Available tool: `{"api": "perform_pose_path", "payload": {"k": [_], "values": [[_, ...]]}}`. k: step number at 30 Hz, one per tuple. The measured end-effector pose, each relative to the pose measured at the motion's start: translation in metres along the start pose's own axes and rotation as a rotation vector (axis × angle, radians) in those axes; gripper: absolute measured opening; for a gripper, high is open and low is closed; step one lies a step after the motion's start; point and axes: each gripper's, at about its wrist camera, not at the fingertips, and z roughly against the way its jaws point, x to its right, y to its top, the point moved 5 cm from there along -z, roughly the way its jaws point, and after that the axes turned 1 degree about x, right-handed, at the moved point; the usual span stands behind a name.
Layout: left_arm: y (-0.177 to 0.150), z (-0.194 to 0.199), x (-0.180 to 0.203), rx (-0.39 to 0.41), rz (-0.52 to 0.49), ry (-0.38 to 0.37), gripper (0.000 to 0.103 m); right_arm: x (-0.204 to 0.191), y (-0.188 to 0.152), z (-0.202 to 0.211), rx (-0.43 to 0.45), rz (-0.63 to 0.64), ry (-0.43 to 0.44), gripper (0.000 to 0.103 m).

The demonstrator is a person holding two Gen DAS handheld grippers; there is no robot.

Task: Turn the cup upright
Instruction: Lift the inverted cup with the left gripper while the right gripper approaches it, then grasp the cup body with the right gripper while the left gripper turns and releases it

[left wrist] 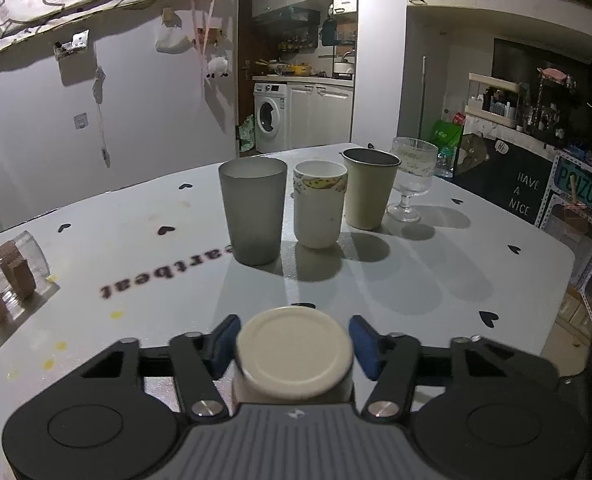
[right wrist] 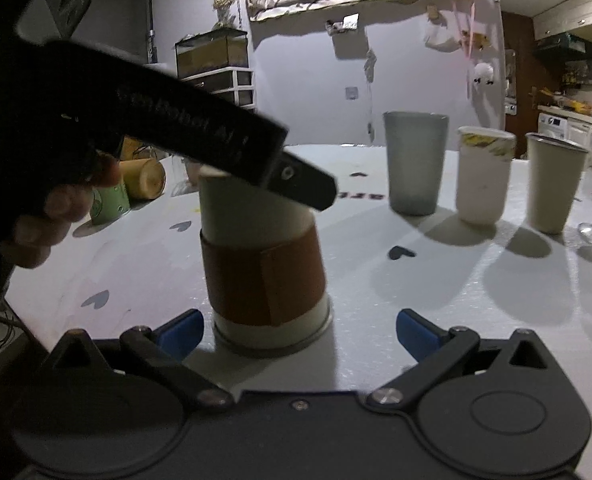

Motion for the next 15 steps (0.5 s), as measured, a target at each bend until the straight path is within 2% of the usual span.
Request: {"api": "perform_pose_path", "payload": {"k": [7,11,13,15], "values": [[-0.009,0.025,0.000,0.035,-0.005,-0.028,0.058,0.002,-0.002,-0.007,-0.022,-0.024,-0.002,0.103],[-0.021,0.045,0.000,0.049,0.000,-0.050,0.057,0.007,-0.003,-0.007,-0.024,-0.023,-0.065,0.103],[-0.029,0.051,-0.001,0.044,0.009,-0.060,0.054,0.012,-0.004,-0.008,-0.031,-0.042,-0.082,0.103],[-0.038,0.053,-0.003,0.039,0.024,-0.062,0.047,0.015,-0.006,-0.009,-0.042,-0.044,-0.099,0.103]]}}
